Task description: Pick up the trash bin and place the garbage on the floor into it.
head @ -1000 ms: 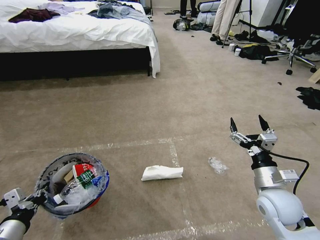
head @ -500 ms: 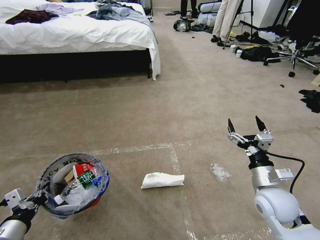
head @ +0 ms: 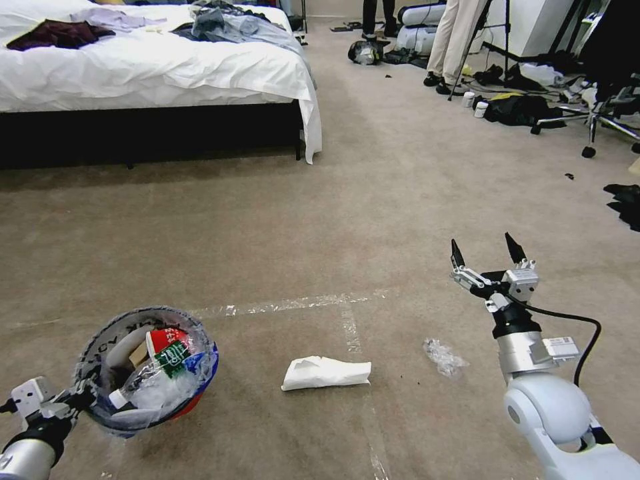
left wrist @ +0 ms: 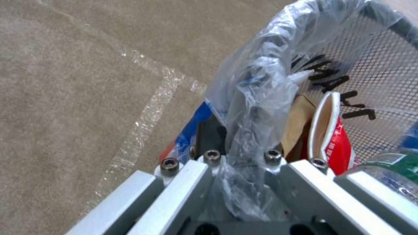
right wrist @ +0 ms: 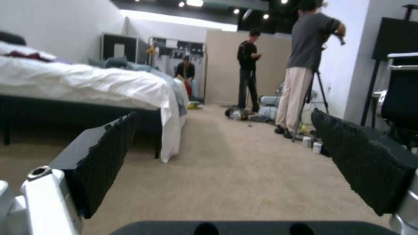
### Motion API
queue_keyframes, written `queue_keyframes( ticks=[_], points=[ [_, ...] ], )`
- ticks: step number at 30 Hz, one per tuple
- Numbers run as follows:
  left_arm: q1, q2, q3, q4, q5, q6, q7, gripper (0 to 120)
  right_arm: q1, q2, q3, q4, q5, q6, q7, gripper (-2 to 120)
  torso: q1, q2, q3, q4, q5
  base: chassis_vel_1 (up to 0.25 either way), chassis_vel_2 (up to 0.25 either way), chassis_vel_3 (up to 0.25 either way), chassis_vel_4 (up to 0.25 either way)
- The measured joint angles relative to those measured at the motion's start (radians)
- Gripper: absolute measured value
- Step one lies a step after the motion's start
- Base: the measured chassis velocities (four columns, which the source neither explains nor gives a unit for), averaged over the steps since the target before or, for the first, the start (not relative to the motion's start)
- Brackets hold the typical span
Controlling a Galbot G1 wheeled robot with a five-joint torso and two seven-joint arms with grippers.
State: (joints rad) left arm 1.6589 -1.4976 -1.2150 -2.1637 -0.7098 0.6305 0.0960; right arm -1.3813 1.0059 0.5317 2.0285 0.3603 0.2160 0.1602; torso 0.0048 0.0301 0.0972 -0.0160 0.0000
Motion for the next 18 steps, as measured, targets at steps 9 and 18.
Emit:
queue_keyframes(
  ticks=[9, 18],
  points=[
    [0.005, -0.001, -0.004, 0.002, 0.000, -0.003, 0.001, 1, 0.073, -0.089, -0.145, 0.044, 0.084, -0.345, 0.096, 100, 0.000, 0.000, 0.000, 0.0000, 0.0000, 0.000, 0.000, 0.000, 0.000],
    [0.006, -0.013, -0.004, 0.001, 0.004, -0.007, 0.004, 1, 0.332, -0.162, -0.396, -0.045, 0.339, -0.878, 0.140, 100, 0.000, 0.000, 0.000, 0.0000, 0.0000, 0.000, 0.000, 0.000, 0.000]
  ],
)
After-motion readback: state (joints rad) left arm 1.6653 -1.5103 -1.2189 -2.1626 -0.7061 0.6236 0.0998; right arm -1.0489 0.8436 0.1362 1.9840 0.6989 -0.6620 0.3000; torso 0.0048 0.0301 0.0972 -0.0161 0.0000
